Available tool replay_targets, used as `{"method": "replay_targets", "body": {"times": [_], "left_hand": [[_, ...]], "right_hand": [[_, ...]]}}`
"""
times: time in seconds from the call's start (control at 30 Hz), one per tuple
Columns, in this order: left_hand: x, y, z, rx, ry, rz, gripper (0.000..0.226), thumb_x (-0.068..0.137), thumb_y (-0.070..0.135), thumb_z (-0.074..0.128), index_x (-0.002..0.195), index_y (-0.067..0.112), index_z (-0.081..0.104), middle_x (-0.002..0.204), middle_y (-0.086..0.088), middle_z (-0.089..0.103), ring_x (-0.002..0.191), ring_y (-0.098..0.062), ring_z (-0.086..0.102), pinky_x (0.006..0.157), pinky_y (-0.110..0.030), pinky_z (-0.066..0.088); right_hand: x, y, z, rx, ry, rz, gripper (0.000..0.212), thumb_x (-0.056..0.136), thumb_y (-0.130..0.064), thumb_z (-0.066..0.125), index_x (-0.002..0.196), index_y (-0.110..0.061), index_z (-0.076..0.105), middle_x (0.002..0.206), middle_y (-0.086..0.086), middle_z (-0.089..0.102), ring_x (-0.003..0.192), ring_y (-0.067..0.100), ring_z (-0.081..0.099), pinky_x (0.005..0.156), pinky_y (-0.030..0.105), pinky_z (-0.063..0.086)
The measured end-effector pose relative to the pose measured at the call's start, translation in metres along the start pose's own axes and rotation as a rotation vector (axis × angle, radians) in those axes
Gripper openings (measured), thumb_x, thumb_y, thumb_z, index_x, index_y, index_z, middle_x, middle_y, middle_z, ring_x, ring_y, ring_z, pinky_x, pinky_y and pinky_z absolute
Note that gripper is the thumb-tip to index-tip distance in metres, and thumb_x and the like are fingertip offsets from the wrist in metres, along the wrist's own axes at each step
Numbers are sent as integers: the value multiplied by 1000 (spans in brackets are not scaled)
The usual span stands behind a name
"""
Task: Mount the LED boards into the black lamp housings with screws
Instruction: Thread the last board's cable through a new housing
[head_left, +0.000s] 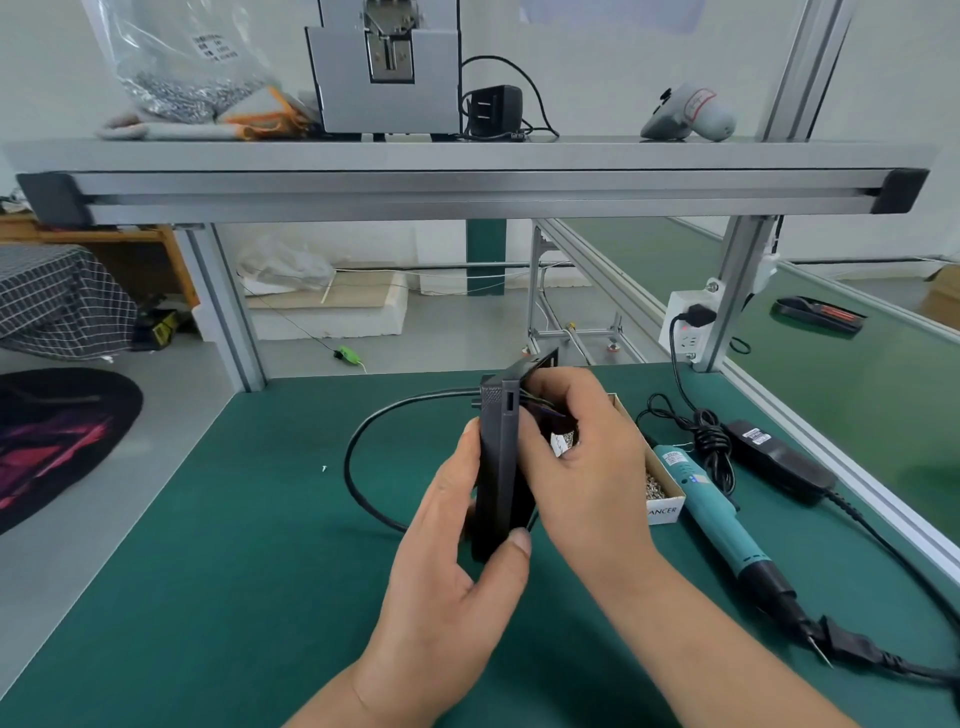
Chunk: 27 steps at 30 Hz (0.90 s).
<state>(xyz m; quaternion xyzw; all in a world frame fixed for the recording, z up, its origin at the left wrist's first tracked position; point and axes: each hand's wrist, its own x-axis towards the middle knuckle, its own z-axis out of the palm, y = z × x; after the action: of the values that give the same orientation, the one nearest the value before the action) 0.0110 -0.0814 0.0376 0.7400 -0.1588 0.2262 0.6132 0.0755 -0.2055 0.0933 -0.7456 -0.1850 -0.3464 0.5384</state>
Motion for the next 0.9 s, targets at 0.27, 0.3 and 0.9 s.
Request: {"method": "replay_targets", "body": {"times": [0.27,0.3,0.9], "left_hand": [[-2,2,3,-74,14,5,83,87,3,67,158,34,36,160,22,50,150,-10,47,115,-23,45],[-2,0,1,-45,4,21,84,88,6,69,159,35,35,160,20,50,150,-13,48,114,-25,47],[6,-15,-8,113,9,156,89,88,17,70,163,48,32,158,16,52,147,-15,50,105,-33,55]], "right_hand": [[2,2,2,-16,49,26,16,86,-13,72,91,-27,70,88,-11,70,84,13,68,73,24,52],[2,3,1,-27,61,-9,16,86,-8,75,91,-24,72,88,-11,69,85,12,68,74,24,52],[9,4,-12,17,-164,-29,29,88,-5,67,98,-31,77,94,-18,70,96,5,68,81,8,44]]}}
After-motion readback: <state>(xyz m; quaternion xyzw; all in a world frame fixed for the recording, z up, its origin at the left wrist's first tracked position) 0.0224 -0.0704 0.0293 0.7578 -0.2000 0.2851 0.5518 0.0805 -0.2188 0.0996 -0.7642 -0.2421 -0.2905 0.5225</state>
